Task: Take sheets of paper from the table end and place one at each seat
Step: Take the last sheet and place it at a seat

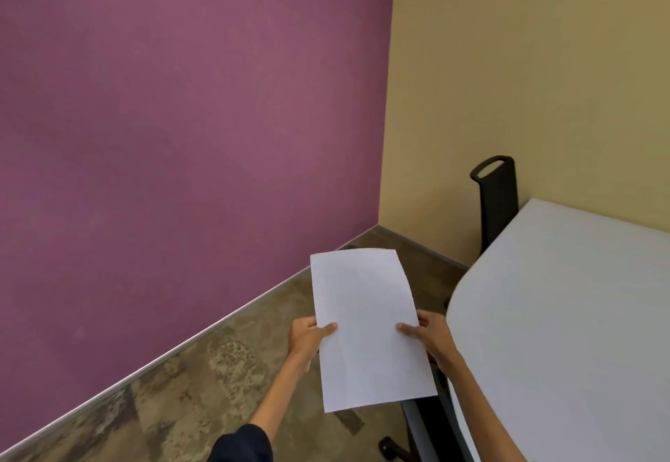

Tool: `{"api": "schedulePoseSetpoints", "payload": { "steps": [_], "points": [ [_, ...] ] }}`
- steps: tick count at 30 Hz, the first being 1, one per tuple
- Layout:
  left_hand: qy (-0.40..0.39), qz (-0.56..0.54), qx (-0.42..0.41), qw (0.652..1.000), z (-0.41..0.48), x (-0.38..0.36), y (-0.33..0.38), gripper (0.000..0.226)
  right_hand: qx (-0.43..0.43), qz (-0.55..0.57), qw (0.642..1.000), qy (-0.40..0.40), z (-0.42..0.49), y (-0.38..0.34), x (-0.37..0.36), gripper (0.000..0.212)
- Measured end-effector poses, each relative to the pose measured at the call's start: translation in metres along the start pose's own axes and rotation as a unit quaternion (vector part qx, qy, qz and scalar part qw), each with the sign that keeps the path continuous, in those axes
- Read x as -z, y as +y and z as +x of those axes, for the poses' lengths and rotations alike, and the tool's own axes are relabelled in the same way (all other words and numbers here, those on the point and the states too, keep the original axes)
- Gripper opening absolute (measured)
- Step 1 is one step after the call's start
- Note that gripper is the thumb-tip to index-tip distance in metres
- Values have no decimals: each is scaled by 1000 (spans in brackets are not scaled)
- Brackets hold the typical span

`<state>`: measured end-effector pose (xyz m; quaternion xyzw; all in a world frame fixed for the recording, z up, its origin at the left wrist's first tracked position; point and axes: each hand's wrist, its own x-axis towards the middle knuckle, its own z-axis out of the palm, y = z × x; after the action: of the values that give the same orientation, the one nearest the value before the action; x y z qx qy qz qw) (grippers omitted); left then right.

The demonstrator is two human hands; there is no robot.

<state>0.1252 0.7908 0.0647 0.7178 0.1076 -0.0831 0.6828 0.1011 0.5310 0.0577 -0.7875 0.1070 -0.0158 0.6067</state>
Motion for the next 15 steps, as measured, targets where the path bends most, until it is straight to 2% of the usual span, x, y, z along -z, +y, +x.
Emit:
{"api": "schedulePoseSetpoints", "payload": {
  "steps": [5, 15],
  "points": [
    [26, 42, -5, 999, 80, 22, 11, 13, -19, -9, 999, 29, 79, -8, -49, 18],
    [23, 4, -45, 999, 237, 30, 86, 11, -39, 89, 993, 71, 234, -52, -83, 19]
  ]
}}
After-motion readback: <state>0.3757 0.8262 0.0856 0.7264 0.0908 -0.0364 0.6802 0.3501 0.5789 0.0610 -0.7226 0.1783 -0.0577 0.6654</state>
